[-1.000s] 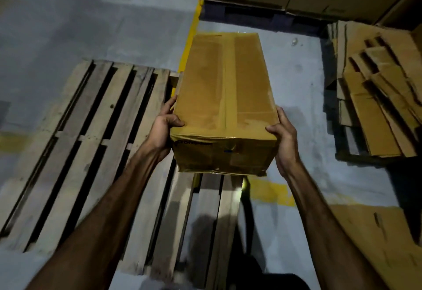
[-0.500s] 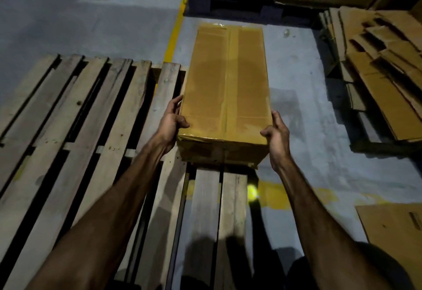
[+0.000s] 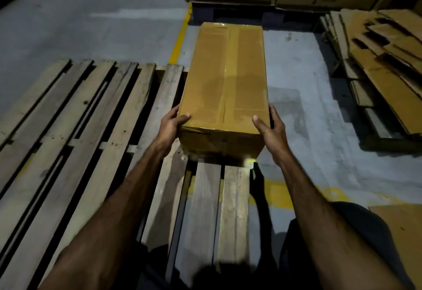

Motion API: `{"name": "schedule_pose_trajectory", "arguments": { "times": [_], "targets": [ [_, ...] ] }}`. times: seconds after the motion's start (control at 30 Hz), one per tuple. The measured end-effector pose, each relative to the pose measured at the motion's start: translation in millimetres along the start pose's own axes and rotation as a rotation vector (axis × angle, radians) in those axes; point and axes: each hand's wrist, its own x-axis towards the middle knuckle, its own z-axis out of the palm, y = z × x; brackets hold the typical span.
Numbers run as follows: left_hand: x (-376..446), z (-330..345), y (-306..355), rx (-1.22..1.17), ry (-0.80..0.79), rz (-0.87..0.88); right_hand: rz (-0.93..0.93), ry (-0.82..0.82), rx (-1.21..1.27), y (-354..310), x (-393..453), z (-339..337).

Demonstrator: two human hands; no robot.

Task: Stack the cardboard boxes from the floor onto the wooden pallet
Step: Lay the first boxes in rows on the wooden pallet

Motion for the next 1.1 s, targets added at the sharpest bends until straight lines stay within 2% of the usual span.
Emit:
{"name": "schedule_pose_trajectory", "arguments": {
  "times": [0.2,0.33,0.73,1.1],
  "targets": [
    [-26,-4,-18,0.125,0.101,0.063,0.043,-0.129,-0.095,2,-4,-16],
    [-32,-9,-23,0.156,0.077,0.090,0.091,-0.165,-0.085,-1,-3,-15],
    [-31,-16,-6,0.195,0.000,0.082,0.110,-0.169,-0.010,-4,1,-9],
    [-32,-14,-3,0.179,0.020,0.091,0.150,-0.155,0.004,-1,3,-3]
  ]
}}
